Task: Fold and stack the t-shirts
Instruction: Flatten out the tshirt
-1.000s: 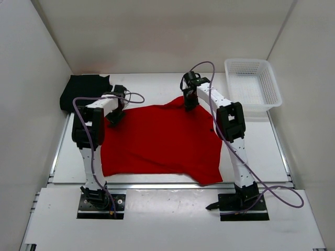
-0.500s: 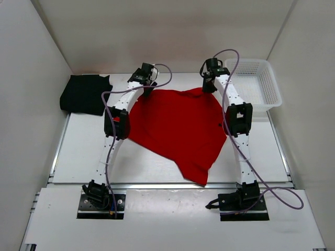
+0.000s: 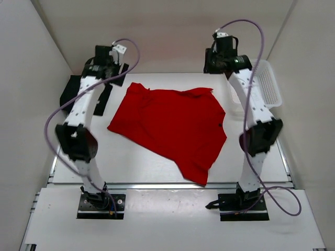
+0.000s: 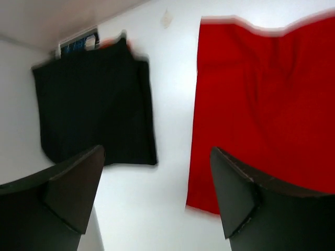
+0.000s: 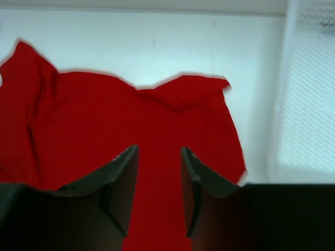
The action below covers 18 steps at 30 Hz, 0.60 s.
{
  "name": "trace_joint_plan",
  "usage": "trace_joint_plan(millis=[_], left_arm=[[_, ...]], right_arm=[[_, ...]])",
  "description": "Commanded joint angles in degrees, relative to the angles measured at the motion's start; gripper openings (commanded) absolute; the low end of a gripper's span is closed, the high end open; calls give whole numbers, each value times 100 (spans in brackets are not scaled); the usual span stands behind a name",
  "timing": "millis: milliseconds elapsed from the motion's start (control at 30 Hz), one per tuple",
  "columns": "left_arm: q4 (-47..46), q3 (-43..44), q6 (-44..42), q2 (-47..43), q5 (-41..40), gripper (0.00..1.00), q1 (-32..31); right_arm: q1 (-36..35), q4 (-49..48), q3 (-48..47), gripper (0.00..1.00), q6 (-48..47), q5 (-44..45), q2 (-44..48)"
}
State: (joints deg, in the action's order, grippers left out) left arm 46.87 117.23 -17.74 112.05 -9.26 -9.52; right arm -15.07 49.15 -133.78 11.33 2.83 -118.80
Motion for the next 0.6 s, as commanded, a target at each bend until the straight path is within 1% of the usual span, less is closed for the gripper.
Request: trace_joint_plan(millis=[0, 33, 67, 100, 133, 167, 200, 233, 267, 300, 400, 467, 533, 567], left_arm=[[629, -1663, -370, -753, 714, 90, 99], [665, -1921, -380, -798, 793, 88, 204], [631, -2384, -354, -877, 811, 83, 187], [404, -2859, -240, -921, 829, 81, 283], [289, -3003, -143, -939, 925, 81, 354], [0, -3257, -116, -939, 926, 81, 398], [-168, -3363, -90, -878, 987, 82, 363], [-196, -3365, -124, -808, 1109, 82, 380], [-248, -3338, -73, -677, 1206, 83, 311], [-327, -3286, 6, -493, 1276, 84, 293], [-424, -3058, 104, -27, 1304, 84, 345], [-512, -2996, 244, 159, 1067, 84, 328], [-600, -2978, 341, 264, 996, 84, 354], [-618, -2943, 341, 256, 1005, 83, 372]], right_arm=[[-302, 131, 1517, 36, -351, 691, 1418], [-382, -18, 2452, 40, -368, 780, 2013], [-487, -202, 3419, 42, -316, 824, 2628], [-532, -395, 4368, 44, -281, 763, 3200], [-541, -493, 4813, 46, -124, 624, 3397], [-515, -494, 5409, 45, -9, 553, 3790], [-488, -468, 5606, 44, 244, 421, 3986], [-523, -476, 6034, 44, 412, 385, 4127], [-654, -433, 6421, 44, 518, 402, 4241], [-759, -406, 6591, 44, 641, 429, 4321], [-735, -528, 7539, 42, 1107, -105, 4505], [-769, -555, 7882, 40, 1458, -204, 4734], [-787, -503, 8068, 41, 1687, -160, 4954], [-761, -415, 8165, 39, 1836, -186, 5111]])
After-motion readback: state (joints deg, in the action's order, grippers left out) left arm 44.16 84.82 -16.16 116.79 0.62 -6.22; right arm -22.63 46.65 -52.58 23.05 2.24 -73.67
